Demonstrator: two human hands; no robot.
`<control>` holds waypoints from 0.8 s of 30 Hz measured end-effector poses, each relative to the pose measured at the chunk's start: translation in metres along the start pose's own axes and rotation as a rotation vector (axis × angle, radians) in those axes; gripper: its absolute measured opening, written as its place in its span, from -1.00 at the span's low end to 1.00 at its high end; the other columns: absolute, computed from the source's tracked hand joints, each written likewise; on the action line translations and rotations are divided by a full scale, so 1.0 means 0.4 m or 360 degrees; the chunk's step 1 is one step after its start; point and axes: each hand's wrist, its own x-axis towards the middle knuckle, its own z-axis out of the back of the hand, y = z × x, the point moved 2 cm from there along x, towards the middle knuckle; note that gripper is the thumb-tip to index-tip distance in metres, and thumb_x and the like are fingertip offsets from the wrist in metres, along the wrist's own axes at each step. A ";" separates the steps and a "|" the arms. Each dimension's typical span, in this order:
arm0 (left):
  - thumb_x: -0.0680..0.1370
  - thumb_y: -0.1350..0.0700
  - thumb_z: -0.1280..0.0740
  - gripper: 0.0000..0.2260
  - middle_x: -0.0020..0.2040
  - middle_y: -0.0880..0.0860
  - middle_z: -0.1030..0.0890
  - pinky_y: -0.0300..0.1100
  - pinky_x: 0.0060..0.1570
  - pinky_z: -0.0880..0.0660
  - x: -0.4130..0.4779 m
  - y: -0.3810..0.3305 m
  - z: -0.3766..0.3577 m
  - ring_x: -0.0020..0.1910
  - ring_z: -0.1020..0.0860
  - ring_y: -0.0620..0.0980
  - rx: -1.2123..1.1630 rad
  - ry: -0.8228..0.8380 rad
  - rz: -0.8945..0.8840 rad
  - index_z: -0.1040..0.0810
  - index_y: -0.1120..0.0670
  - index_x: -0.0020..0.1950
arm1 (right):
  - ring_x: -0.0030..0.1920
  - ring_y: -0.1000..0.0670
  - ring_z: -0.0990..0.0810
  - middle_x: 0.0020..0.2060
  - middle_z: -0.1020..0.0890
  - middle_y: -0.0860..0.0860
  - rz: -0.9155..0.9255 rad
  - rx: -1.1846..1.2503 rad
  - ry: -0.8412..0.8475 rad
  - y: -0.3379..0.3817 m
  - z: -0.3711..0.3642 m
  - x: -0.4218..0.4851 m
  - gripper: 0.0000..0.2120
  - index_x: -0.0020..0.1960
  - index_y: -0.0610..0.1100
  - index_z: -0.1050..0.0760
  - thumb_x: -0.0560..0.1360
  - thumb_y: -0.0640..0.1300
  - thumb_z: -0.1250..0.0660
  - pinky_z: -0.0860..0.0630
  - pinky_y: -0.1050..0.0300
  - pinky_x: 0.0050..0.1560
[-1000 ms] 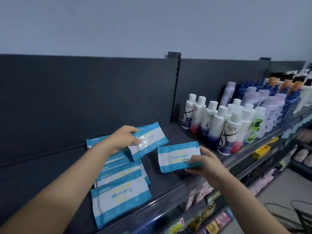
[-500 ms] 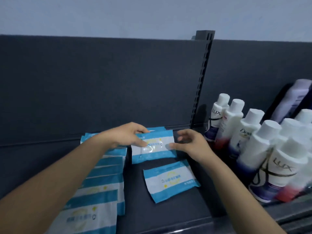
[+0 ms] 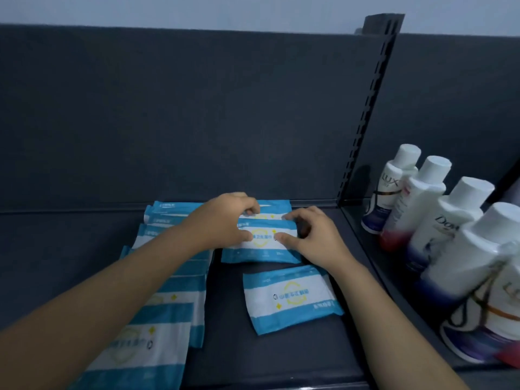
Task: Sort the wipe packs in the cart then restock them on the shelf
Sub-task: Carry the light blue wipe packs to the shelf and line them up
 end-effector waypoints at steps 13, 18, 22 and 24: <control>0.37 -0.30 -0.40 -0.52 -0.01 -0.12 -0.39 -0.19 -0.10 -0.38 -0.098 -0.173 -0.069 -0.03 -0.40 -0.09 0.0107 0.0848 0.0051 -0.37 -0.03 0.08 | -0.11 0.10 -0.51 -0.04 -0.51 0.10 0.0000 -0.0203 0.0150 0.022 0.042 -0.030 -0.60 0.17 0.01 -0.52 0.38 0.07 -0.47 -0.45 0.19 -0.03; 0.45 -0.13 -0.40 -0.69 -0.01 -0.11 -0.44 -0.19 -0.06 -0.38 -0.085 -0.134 -0.016 -0.01 -0.41 -0.08 0.0026 0.0720 0.0026 -0.40 -0.08 0.09 | -0.16 0.12 -0.56 -0.12 -0.60 0.11 -0.0019 -0.0124 0.0223 0.070 0.094 -0.086 -0.72 0.00 0.05 -0.62 0.38 0.17 -0.42 -0.48 0.19 -0.08; 0.43 -0.07 -0.44 -0.67 -0.03 -0.14 -0.41 -0.19 -0.01 -0.38 -0.077 -0.072 0.023 0.02 -0.43 -0.08 0.0052 0.0425 0.0053 -0.43 -0.05 0.11 | -0.36 0.19 -0.50 -0.24 -0.60 0.06 -0.0148 0.0150 0.0459 0.093 0.085 -0.114 -0.52 0.11 0.07 -0.51 0.26 -0.08 -0.60 -0.45 0.31 -0.24; 0.41 -0.02 -0.48 -0.67 0.01 -0.16 -0.45 -0.26 0.02 -0.34 -0.080 -0.056 0.024 0.05 -0.43 -0.13 -0.0087 0.0336 0.0013 -0.48 -0.04 0.11 | -0.34 0.22 -0.51 -0.11 -0.60 -0.01 -0.0188 0.0230 0.0385 0.095 0.069 -0.117 -0.47 0.13 0.05 -0.46 0.26 -0.24 -0.59 -0.48 0.32 -0.22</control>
